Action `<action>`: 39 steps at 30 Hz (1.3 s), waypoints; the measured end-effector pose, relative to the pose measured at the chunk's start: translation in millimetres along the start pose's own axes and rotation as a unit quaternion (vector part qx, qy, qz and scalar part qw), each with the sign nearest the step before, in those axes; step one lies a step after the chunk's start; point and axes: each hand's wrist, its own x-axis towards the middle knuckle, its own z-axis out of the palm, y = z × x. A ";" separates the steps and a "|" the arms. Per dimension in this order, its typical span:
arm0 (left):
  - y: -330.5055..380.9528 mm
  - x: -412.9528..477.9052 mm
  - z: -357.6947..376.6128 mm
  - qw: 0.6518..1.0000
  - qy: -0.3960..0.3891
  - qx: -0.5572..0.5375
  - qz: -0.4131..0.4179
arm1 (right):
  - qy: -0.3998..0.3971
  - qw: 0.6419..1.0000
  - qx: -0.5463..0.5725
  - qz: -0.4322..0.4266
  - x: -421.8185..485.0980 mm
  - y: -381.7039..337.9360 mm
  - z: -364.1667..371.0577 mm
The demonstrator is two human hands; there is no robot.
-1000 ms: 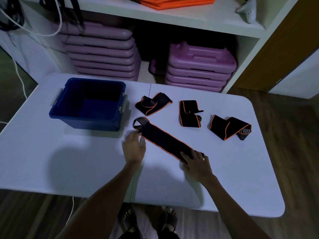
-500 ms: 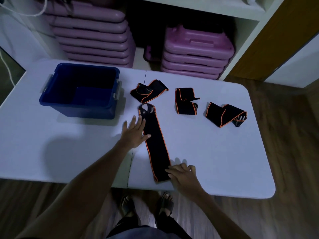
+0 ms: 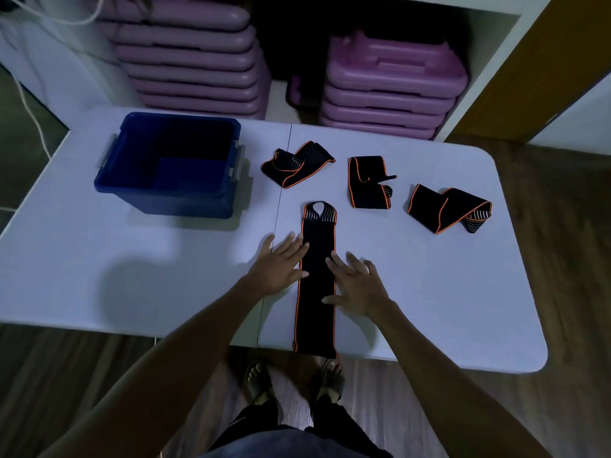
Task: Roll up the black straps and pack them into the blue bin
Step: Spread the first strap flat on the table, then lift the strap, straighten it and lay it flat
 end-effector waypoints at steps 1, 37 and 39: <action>1.0 -3.1 3.5 1.000 0.013 -0.005 -0.007 | -0.017 1.000 -0.003 0.013 3.8 -0.4 -1.1; -74.3 101.6 -75.7 0.741 0.259 -0.487 -0.383 | 0.186 0.907 0.370 0.072 154.9 3.5 -125.9; -86.8 113.4 -71.4 0.742 0.259 -0.484 -0.385 | 0.178 0.915 0.351 0.088 178.6 9.1 -132.7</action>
